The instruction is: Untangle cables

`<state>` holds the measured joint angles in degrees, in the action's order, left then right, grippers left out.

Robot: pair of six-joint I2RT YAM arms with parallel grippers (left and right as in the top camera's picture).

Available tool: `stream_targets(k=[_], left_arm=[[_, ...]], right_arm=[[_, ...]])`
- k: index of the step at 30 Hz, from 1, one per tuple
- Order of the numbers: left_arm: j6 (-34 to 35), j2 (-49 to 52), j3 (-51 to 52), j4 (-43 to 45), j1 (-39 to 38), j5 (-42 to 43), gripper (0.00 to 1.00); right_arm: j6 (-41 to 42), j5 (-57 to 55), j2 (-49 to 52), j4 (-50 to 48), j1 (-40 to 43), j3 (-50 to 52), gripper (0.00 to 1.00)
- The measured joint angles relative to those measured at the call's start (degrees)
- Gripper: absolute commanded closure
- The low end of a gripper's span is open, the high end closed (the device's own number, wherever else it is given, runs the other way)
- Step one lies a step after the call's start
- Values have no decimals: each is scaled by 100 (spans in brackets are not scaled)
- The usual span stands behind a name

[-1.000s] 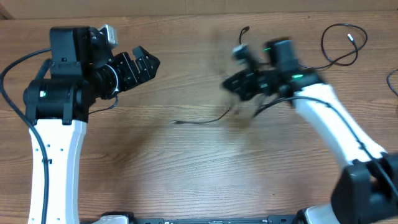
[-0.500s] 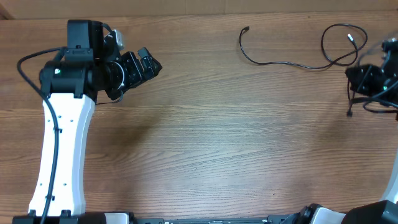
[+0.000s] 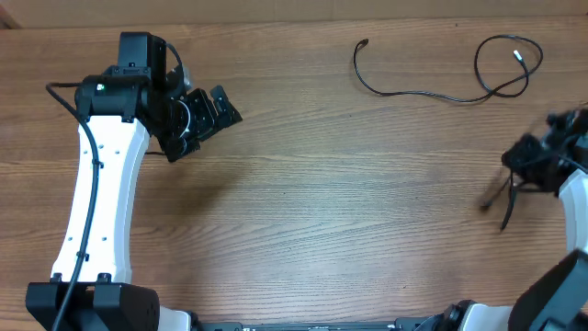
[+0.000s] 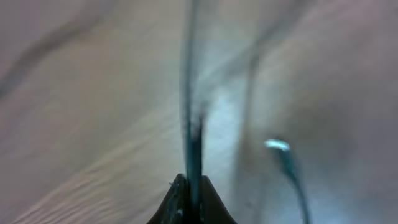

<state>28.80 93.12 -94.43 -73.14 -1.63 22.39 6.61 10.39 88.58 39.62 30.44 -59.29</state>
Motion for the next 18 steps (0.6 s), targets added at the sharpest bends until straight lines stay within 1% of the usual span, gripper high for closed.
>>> stream_targets(k=[2,3,5,6,7,9,12,15,18], left_arm=[[0,0,0,-20,0,0,0],[0,0,0,-20,0,2,1],[0,0,0,-39,0,0,1],[0,0,0,-74,0,0,1],[0,0,0,-109,0,0,1],[0,2,0,-212,0,2,1],[0,0,0,-400,0,4,0],[0,0,0,-525,0,2,1],[0,2,0,-555,0,0,0]], right_arm=[[181,-214,111,-31,70,81,90],[280,-295,162,-103,96,85,77],[343,-358,173,-212,103,85,26],[400,-363,170,-229,103,85,7],[428,-332,170,-267,103,85,0],[470,-170,170,-208,105,59,0],[501,129,170,229,103,-170,0],[538,289,140,870,103,-706,0],[540,354,-101,1419,103,-1309,0]])
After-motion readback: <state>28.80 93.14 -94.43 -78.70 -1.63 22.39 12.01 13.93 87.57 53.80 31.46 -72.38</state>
